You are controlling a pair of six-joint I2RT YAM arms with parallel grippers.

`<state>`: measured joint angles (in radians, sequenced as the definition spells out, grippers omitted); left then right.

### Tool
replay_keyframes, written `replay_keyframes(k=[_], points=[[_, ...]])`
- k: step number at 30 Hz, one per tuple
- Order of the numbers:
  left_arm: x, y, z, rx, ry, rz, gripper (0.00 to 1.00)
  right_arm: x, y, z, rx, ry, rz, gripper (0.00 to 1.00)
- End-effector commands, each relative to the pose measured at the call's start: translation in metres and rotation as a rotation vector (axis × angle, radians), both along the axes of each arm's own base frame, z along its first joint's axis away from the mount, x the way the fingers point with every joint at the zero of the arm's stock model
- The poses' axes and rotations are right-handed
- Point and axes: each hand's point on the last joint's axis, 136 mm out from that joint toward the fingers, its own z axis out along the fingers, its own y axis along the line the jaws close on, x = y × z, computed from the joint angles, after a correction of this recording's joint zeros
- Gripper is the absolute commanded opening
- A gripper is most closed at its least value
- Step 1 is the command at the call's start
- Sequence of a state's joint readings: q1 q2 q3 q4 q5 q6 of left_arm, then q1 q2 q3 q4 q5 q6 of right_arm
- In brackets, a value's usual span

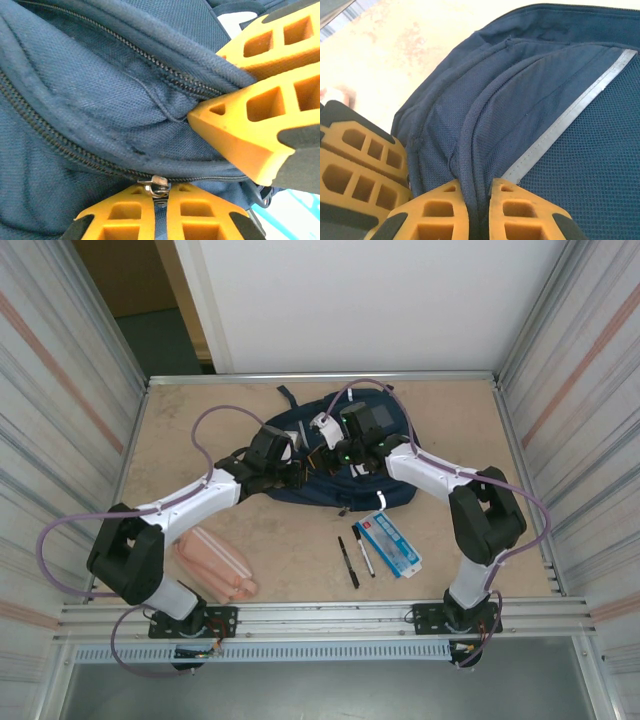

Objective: Pack books, pencil case, and school supplies into a backpack

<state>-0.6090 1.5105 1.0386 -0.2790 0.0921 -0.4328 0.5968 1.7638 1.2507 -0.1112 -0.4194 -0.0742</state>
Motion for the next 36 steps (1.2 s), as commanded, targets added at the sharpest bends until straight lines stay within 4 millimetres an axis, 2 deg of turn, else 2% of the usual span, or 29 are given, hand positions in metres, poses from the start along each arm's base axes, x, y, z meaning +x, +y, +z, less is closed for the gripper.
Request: replay_keyframes(k=[1,3,13,19,24,28,29,31,32,36], points=[[0.000,0.010,0.020,-0.025,-0.022,0.003,0.00,-0.006,-0.024,0.003,-0.101,-0.111,0.025,0.00],[0.001,0.014,0.020,-0.055,-0.016,0.012,0.00,-0.007,-0.028,0.002,-0.120,-0.153,0.050,0.00],[0.016,0.058,0.012,-0.131,0.056,0.132,0.00,-0.017,-0.052,-0.012,-0.228,-0.186,0.155,0.00],[0.014,0.064,0.003,-0.101,0.066,0.102,0.00,-0.018,-0.060,-0.016,-0.278,-0.256,0.264,0.00],[0.009,0.072,-0.005,-0.037,0.079,0.080,0.00,-0.035,-0.062,-0.013,-0.293,-0.293,0.439,0.00],[0.006,0.055,0.001,-0.122,0.074,0.011,0.00,-0.035,-0.065,-0.003,-0.327,-0.368,0.496,0.00],[0.004,0.047,0.005,-0.167,0.063,-0.026,0.08,-0.033,-0.065,0.001,-0.326,-0.366,0.494,0.00],[-0.002,0.032,0.015,-0.217,0.038,-0.085,0.32,-0.032,-0.065,0.005,-0.310,-0.353,0.498,0.00],[-0.004,0.026,0.022,-0.225,0.021,-0.105,0.38,-0.032,-0.064,0.006,-0.303,-0.343,0.503,0.00],[-0.010,-0.001,0.032,-0.249,-0.024,-0.175,0.45,-0.037,-0.064,0.005,-0.284,-0.307,0.512,0.00]])
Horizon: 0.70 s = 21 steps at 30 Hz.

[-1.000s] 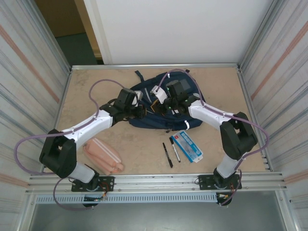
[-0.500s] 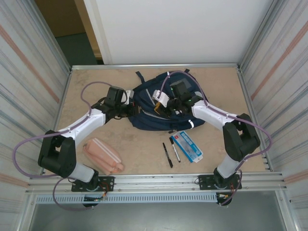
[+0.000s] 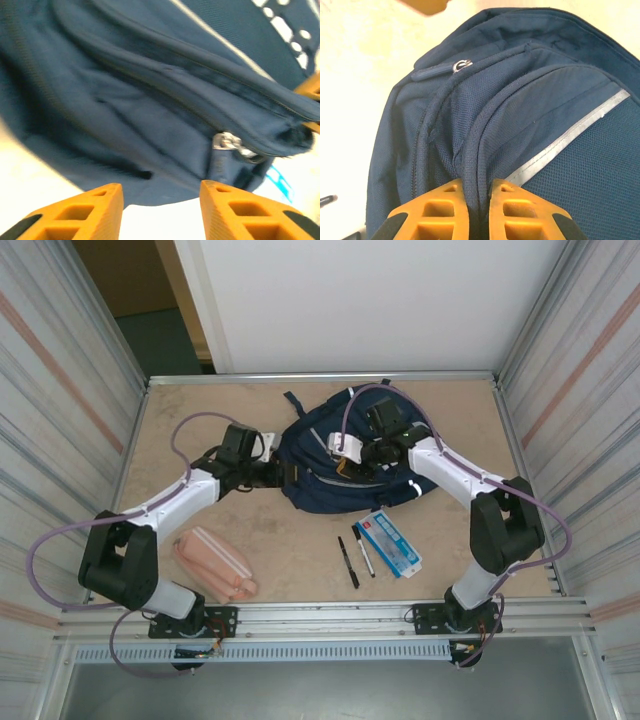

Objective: Pack books, pencil case, and school supplies into a backpack

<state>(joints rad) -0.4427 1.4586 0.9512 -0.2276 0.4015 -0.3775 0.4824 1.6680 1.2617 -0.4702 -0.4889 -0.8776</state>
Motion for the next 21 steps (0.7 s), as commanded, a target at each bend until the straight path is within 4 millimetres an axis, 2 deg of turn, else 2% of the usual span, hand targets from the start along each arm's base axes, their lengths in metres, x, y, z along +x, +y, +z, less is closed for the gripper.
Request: replay_keyframes(k=[1,6,9,14,21], points=[[-0.007,-0.030,0.027,-0.074,-0.099,-0.109,0.45,-0.012,0.001,0.008,0.027,0.025,0.050,0.00],[-0.011,-0.053,0.016,-0.038,-0.050,-0.149,0.43,-0.014,0.000,0.008,0.044,0.046,0.039,0.00],[-0.004,-0.057,0.009,-0.024,-0.025,-0.098,0.40,-0.017,0.000,0.008,0.067,0.052,0.044,0.00],[0.004,-0.056,-0.005,0.078,-0.008,-0.061,0.37,-0.019,0.000,0.013,0.074,0.051,0.044,0.00],[0.009,-0.035,-0.012,0.214,-0.036,0.040,0.39,-0.020,-0.003,0.017,0.082,0.037,0.036,0.00]])
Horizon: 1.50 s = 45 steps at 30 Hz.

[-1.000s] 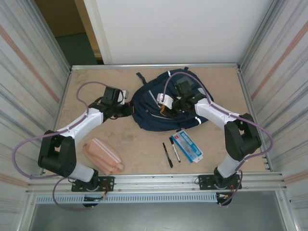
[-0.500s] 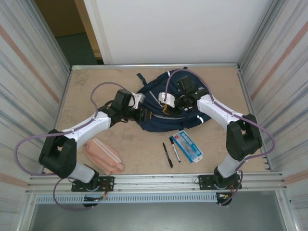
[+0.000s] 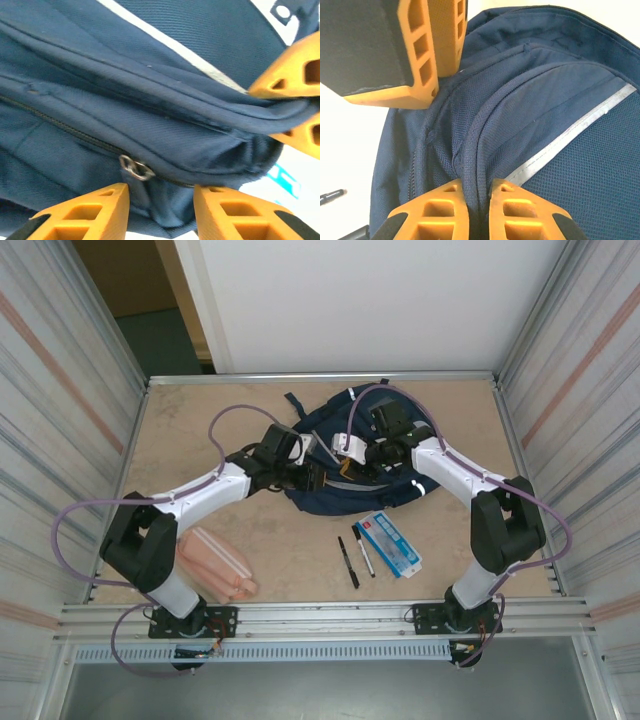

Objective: Pack books, pencil case, and school supplies into a backpack

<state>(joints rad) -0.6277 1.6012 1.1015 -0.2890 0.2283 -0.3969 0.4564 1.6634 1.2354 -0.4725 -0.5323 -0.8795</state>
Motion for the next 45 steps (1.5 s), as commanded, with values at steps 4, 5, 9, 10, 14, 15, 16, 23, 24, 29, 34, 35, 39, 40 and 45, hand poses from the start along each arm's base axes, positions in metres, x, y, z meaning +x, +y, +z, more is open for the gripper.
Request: replay_keyframes(k=[4,5,9,10,14,15,16,23,24,29,34,35,39,40,45], points=[[0.010,0.029,-0.004,0.118,-0.044,0.127,0.40,-0.016,0.001,0.025,0.089,0.007,0.035,0.00],[0.011,0.032,-0.003,0.123,-0.052,0.141,0.40,-0.018,0.001,0.026,0.087,0.011,0.039,0.00],[0.013,0.014,0.017,0.030,-0.155,0.038,0.35,-0.027,0.002,0.029,0.122,0.013,0.077,0.00],[0.010,0.003,0.022,-0.016,-0.161,-0.013,0.33,-0.028,0.003,0.030,0.130,0.018,0.083,0.00],[0.003,-0.020,0.026,-0.134,-0.156,-0.109,0.14,-0.030,0.003,0.034,0.130,0.028,0.093,0.00],[0.003,-0.020,0.023,-0.132,-0.156,-0.113,0.09,-0.030,0.002,0.035,0.128,0.018,0.094,0.00],[0.004,-0.020,0.022,-0.130,-0.160,-0.117,0.06,-0.030,0.002,0.034,0.123,0.014,0.093,0.00],[0.014,0.006,0.035,-0.138,-0.217,-0.082,0.00,-0.034,-0.012,0.031,0.066,-0.006,0.081,0.00],[0.014,0.012,0.038,-0.132,-0.225,-0.081,0.00,-0.033,-0.014,0.031,0.062,-0.007,0.077,0.00],[0.009,0.027,0.061,-0.118,-0.384,-0.192,0.16,-0.041,-0.019,0.029,0.037,0.008,0.086,0.00],[-0.019,0.011,0.077,-0.141,-0.709,-0.496,0.35,-0.048,-0.018,0.033,0.039,0.035,0.117,0.00],[-0.027,0.007,0.074,-0.139,-0.773,-0.580,0.38,-0.049,-0.018,0.033,0.042,0.033,0.120,0.00],[-0.039,0.002,0.049,-0.021,-0.908,-0.755,0.45,-0.049,-0.019,0.034,0.043,0.010,0.126,0.00],[-0.034,0.003,0.046,0.007,-0.920,-0.745,0.45,-0.049,-0.019,0.035,0.040,0.008,0.124,0.00],[-0.002,0.012,0.033,0.204,-1.005,-0.683,0.45,-0.053,-0.019,0.035,0.054,-0.009,0.133,0.00]])
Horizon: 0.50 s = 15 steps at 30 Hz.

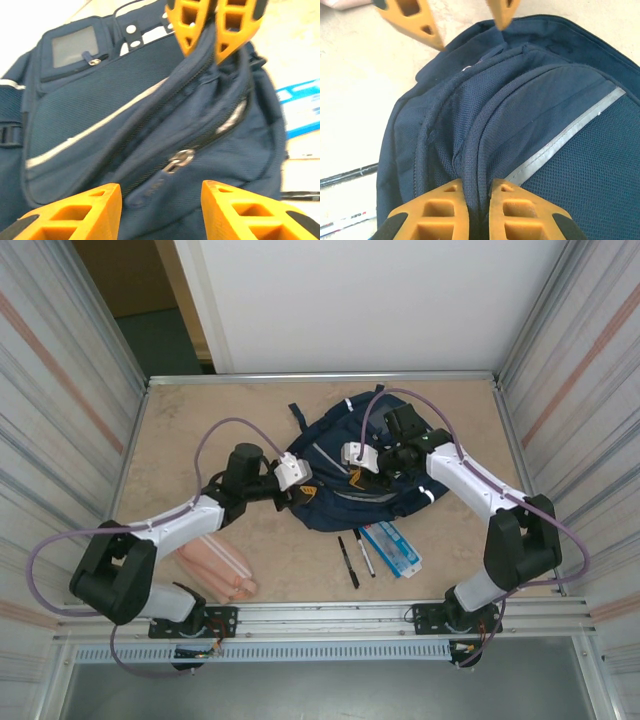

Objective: Pack books, pencil case, and school supplies into a backpack

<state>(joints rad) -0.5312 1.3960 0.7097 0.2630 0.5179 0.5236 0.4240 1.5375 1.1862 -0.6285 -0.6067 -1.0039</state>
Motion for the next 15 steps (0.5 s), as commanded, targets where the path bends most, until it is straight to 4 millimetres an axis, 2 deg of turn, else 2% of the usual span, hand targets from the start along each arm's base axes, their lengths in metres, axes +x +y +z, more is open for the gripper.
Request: replay_keyframes(k=[1,3,8,10,15], points=[[0.029,0.007,0.002,0.102,-0.236,0.071,0.44,-0.012,0.003,0.018,0.052,-0.016,0.039,0.00],[0.034,0.009,0.006,0.090,-0.262,0.085,0.42,-0.014,0.004,0.019,0.047,0.004,0.042,0.00],[0.019,-0.003,-0.005,0.086,-0.239,-0.038,0.36,-0.014,0.006,0.022,0.059,-0.003,0.056,0.00],[0.014,-0.008,-0.004,0.062,-0.246,-0.059,0.29,-0.014,0.006,0.024,0.060,0.006,0.050,0.00],[-0.004,-0.016,-0.013,0.087,-0.280,-0.141,0.26,-0.013,0.003,0.019,0.046,-0.002,0.040,0.00]])
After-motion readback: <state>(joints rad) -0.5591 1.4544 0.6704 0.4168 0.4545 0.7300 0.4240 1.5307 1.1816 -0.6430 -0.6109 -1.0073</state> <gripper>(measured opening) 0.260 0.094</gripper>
